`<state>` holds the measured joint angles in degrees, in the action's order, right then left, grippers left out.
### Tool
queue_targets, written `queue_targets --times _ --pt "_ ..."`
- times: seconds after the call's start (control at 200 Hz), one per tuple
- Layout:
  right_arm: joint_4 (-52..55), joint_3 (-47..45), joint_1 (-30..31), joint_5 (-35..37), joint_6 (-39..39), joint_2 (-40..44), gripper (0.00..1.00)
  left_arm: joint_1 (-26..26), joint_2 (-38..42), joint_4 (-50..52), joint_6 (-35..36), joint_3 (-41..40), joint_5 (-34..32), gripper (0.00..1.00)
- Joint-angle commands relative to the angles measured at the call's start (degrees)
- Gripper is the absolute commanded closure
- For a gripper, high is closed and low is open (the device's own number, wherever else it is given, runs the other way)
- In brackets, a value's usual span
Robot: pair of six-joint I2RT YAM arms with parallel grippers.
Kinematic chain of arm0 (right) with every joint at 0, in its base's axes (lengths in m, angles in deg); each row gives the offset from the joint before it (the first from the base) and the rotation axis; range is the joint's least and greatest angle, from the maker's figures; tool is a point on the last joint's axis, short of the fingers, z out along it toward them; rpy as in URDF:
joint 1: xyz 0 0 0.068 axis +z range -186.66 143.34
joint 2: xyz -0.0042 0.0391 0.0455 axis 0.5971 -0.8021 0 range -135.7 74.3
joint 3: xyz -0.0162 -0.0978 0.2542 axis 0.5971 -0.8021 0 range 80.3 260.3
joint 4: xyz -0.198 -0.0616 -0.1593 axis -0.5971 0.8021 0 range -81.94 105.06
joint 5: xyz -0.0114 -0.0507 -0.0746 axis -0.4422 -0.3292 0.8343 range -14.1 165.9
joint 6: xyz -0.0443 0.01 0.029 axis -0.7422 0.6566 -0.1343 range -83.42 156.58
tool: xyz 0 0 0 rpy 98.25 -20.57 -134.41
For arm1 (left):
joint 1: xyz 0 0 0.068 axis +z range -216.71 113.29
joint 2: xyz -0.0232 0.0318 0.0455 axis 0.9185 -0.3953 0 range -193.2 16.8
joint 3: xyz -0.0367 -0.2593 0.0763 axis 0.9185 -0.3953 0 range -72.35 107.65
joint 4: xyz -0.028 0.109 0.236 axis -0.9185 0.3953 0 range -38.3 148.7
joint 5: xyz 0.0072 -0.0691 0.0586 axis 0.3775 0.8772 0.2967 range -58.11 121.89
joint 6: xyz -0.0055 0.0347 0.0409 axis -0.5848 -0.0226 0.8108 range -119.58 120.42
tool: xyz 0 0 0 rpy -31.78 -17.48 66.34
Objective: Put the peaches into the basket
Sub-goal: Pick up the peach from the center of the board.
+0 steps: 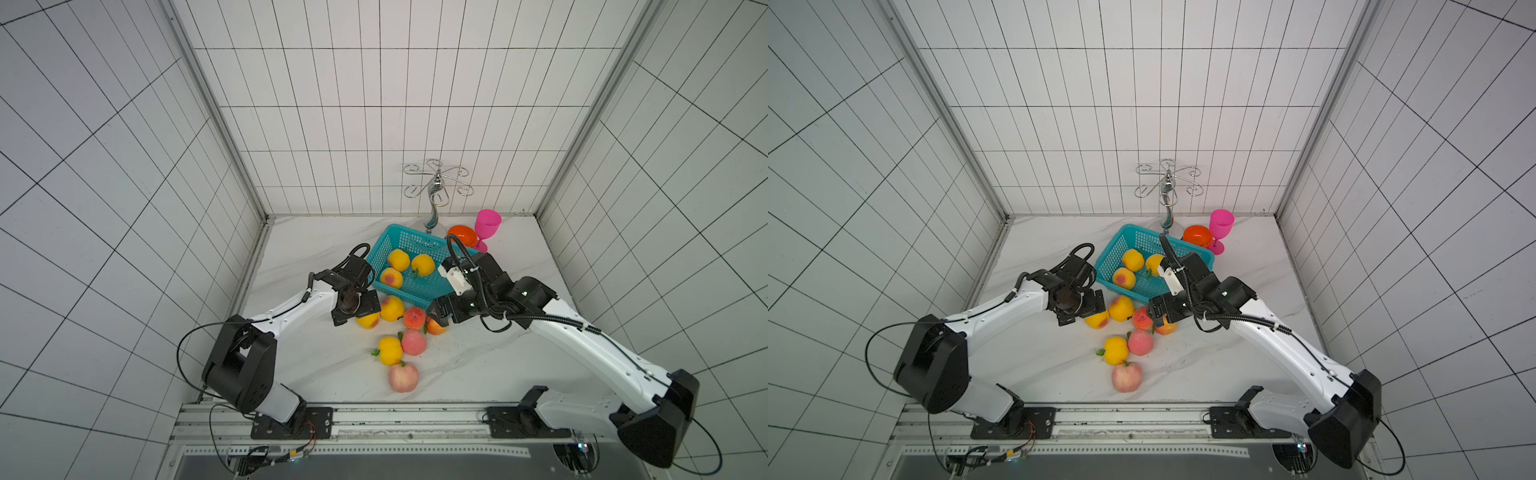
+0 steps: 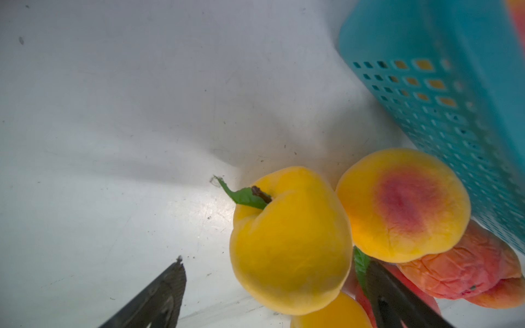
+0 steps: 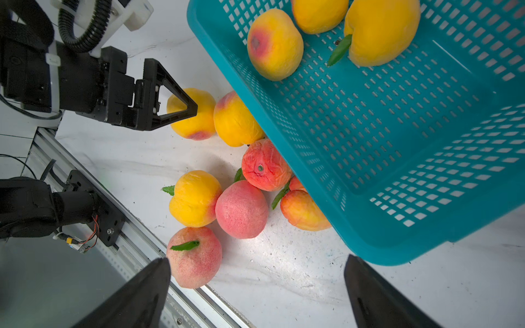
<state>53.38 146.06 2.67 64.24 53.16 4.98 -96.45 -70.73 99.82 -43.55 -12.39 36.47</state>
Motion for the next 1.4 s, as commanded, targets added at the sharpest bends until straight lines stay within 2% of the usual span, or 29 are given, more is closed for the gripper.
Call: queue_targets --times 0.0,0.25,0.455,0.739,0.994,1.394 --pt "0.0 0.7 -1.1 -0.4 -1.4 -0.7 0.01 0.1 -1.5 -1.7 -0.1 1.5 0.4 0.05" --pt "-0.7 0.8 -3.0 -1.8 -2.0 -1.9 0.01 -0.2 -3.4 -3.2 -0.5 0.6 1.5 0.12" --pt "-1.1 1.2 -4.2 -2.8 -2.6 -2.5 0.01 -0.2 -4.6 -3.7 -0.9 0.5 1.4 0.12" --pt "-2.2 -0.6 -5.0 -3.2 -1.7 -1.4 0.01 -0.2 -5.0 -4.0 -0.9 -0.5 1.1 0.19" --pt "-2.5 -1.0 -5.4 -3.2 -1.2 -1.2 0.01 -0.2 -4.2 -4.1 -0.7 -1.3 1.1 0.30" --pt "-4.8 -1.6 -5.6 -3.9 -0.1 -1.2 0.00 -0.4 -0.3 2.3 1.1 2.5 -2.4 0.31"
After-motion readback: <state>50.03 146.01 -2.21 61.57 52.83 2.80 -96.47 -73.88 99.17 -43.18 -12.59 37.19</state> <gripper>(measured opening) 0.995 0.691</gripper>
